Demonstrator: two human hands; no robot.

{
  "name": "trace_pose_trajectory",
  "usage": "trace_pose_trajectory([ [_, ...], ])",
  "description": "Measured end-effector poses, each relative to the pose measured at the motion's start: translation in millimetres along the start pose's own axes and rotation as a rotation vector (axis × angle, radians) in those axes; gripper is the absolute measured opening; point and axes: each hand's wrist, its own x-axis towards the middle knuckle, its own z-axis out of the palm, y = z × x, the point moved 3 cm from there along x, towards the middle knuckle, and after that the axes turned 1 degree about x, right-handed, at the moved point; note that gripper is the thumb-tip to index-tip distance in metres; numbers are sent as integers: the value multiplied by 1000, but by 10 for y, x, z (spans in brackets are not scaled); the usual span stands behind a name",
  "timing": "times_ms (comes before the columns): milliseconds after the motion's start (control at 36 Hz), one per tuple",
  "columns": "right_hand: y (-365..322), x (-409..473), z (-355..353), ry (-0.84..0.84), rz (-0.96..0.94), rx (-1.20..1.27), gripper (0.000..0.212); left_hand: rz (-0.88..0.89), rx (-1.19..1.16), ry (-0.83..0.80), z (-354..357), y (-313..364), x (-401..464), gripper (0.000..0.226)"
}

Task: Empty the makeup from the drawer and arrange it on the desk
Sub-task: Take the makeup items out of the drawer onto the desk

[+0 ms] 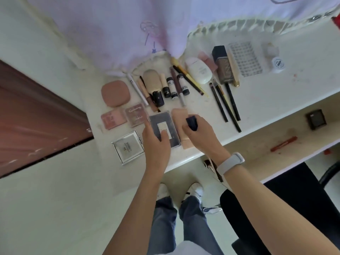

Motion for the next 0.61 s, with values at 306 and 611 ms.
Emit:
trace_pose_trajectory([
  [306,1,136,-43,-45,6,-108,16,255,714,-117,116,-92,-186,71],
  [611,63,161,-261,-22,-51,-178,47,572,1031,-159,321,-104,-167,62],
])
